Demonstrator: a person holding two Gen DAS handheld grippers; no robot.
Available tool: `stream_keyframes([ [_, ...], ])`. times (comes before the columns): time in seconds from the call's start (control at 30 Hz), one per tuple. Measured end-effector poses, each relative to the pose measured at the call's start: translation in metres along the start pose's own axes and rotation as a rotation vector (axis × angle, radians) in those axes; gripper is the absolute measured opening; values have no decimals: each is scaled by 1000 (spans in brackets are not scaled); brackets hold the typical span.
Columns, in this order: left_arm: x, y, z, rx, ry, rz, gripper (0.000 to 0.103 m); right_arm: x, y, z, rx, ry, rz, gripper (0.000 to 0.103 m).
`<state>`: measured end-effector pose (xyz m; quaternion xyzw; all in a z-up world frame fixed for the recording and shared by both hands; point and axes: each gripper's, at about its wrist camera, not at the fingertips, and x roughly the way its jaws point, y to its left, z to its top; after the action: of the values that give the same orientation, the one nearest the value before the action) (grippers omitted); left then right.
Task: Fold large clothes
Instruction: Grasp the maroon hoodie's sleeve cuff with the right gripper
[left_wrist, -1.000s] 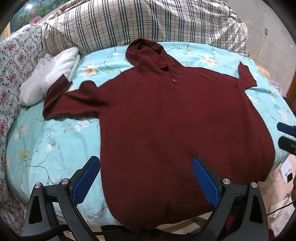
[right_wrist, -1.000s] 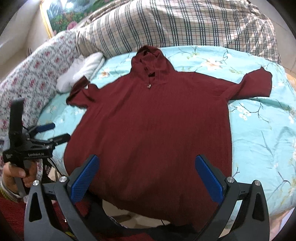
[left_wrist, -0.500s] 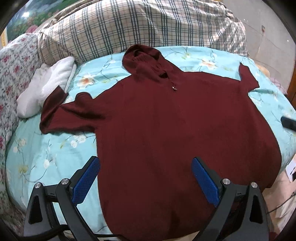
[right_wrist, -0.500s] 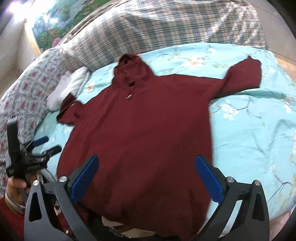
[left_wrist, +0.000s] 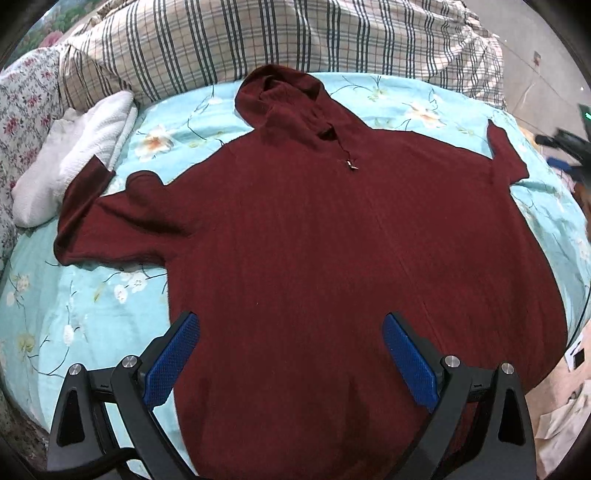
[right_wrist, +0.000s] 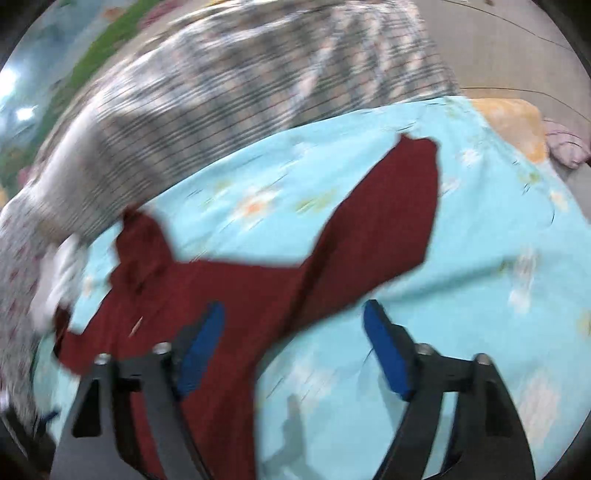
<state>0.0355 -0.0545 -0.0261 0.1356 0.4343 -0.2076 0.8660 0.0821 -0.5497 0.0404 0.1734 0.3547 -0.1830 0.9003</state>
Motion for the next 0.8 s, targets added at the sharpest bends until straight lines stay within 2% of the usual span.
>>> stream_keyframes([
  [0.1, 12, 0, 7, -3, 22, 1, 100, 44, -24, 47, 44, -3, -49, 73],
  [0.33, 53, 0, 30, -22, 97, 27, 100, 142, -66, 122, 112, 32, -149, 73],
  [0.47, 74, -2, 42, -32, 125, 32, 100, 194, -89, 139, 164, 104, -219, 73],
  [0.53, 81, -4, 45, -28, 138, 32, 100, 209, -93, 140, 134, 119, -279, 71],
  [0.57, 86, -5, 46, -25, 145, 29, 100, 210, -91, 141, 110, 110, -302, 68],
  [0.63, 89, -5, 48, -24, 146, 21, 100, 204, -92, 140, 105, 93, -314, 46],
  [0.67, 89, -5, 48, -26, 143, 16, 100, 199, -95, 139, 120, 85, -295, 40],
  [0.7, 89, -5, 49, -27, 141, 10, 100, 194, -97, 138, 135, 82, -278, 21],
  [0.73, 89, -5, 49, -30, 138, 2, 100, 185, -102, 137, 168, 71, -240, 13],
  [0.8, 85, -6, 50, -37, 125, -16, 100, 172, -104, 134, 204, 51, -162, 9],
])
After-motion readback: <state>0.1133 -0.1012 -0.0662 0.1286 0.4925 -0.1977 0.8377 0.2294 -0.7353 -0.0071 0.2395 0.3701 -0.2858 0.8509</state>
